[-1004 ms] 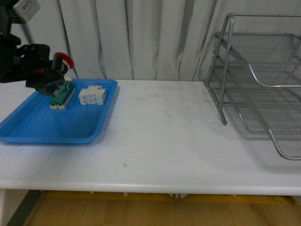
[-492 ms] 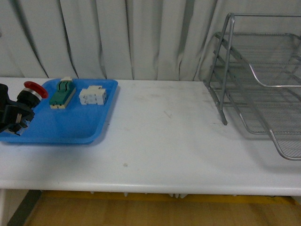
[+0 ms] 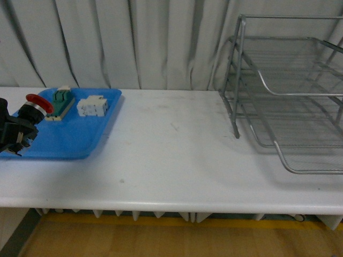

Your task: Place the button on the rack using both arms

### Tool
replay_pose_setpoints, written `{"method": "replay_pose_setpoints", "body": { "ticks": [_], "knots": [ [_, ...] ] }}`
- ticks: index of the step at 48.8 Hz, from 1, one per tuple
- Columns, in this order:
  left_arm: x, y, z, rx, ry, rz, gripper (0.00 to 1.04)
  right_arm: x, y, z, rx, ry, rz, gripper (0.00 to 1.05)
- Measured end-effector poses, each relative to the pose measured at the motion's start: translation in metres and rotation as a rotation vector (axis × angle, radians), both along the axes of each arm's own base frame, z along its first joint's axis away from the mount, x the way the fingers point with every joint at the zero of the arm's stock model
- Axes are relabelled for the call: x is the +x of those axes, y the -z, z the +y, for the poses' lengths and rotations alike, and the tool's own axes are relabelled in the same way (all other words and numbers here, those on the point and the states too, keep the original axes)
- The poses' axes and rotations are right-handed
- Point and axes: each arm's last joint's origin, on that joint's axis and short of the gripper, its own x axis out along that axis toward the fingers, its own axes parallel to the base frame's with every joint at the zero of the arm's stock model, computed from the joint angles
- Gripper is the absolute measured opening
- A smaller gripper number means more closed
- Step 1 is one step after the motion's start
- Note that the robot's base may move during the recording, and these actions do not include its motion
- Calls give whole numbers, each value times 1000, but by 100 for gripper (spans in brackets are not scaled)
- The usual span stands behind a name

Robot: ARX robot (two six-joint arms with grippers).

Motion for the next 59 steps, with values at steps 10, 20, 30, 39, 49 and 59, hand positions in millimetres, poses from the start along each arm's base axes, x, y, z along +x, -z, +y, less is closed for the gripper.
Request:
{"method": "replay_pose_setpoints", "body": {
  "ticks": [10, 20, 30, 39, 49, 59],
  "knots": [
    [0, 0, -1, -3, 7, 2, 36, 0, 0, 0, 0, 0, 1, 98],
    [-2, 2, 0, -3, 6, 3, 36, 0, 0, 0, 0, 0, -1, 98],
    [-2, 2, -6, -6, 28, 4, 36, 0, 0, 0, 0, 3, 0, 98],
    [3, -10, -32, -5, 98, -19, 36, 0, 0, 0, 0, 3, 0, 98],
    [35, -39, -97, -15, 231, -84, 36, 0, 0, 0, 0, 2, 0, 98],
    [57, -36, -179, 20, 376, -59, 36, 0, 0, 0, 0, 2, 0, 98]
  ]
}}
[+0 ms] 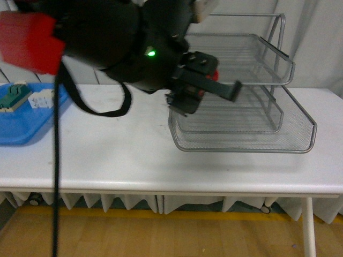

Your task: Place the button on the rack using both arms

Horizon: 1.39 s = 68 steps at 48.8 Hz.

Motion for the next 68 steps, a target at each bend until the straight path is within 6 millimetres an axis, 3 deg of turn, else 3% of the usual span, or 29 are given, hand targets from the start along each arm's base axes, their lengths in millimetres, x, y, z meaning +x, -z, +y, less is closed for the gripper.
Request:
{"method": "replay_pose_setpoints", "body": {
  "ticks": [6, 13, 26, 38, 50, 65, 68],
  "knots": [
    [6, -5, -30, -1, 54, -20, 36, 0, 0, 0, 0, 0, 0, 98],
    [16, 2, -59, 19, 94, 6, 36, 0, 0, 0, 0, 0, 0, 98],
    [47, 25, -82, 89, 78, 69, 36, 0, 0, 0, 0, 0, 0, 98],
    [72, 22, -110, 122, 88, 67, 36, 0, 0, 0, 0, 0, 0, 98],
    [85, 39, -126, 172, 85, 117, 36, 0, 0, 0, 0, 0, 0, 98],
    [101, 35, -129, 180, 46, 112, 36, 0, 0, 0, 0, 0, 0, 98],
    [102, 37, -128, 179, 41, 117, 43, 0, 0, 0, 0, -1, 0, 98]
  ]
}}
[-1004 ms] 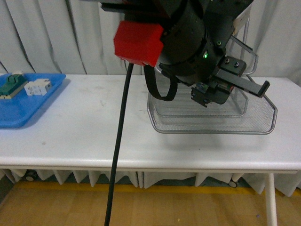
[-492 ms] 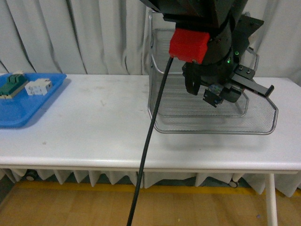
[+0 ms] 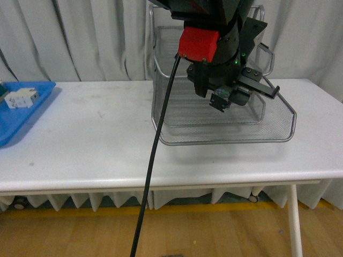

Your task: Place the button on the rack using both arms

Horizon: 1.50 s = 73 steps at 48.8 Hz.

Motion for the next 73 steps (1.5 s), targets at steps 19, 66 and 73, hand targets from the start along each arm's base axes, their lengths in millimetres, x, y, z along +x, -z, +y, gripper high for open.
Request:
{"method": "replay_pose_setpoints", "body": {
  "ticks": [19, 66, 73],
  "knots": [
    [-1, 6, 7, -63, -21, 29, 98, 0, 0, 0, 0, 0, 0, 98],
    [-109, -99, 186, -431, -566, -690, 63, 0, 0, 0, 0, 1, 0, 98],
    [-157, -89, 241, -484, -632, -774, 36, 0, 0, 0, 0, -2, 0, 98]
  ]
}}
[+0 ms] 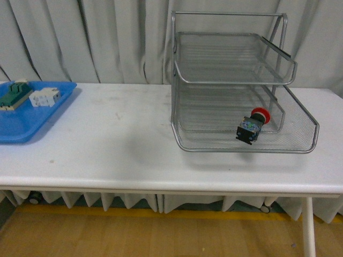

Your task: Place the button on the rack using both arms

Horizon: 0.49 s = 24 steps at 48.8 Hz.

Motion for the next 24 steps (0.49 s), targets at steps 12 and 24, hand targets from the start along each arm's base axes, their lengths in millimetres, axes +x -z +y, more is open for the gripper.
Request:
{"method": "replay_pose_setpoints", "body": {
  "ticks": [12, 24],
  "knots": [
    [-73, 64, 51, 27, 30, 80, 2, 0, 0, 0, 0, 1, 0, 98],
    [-106, 82, 68, 29, 30, 93, 2, 0, 0, 0, 0, 1, 0, 98]
  ]
}}
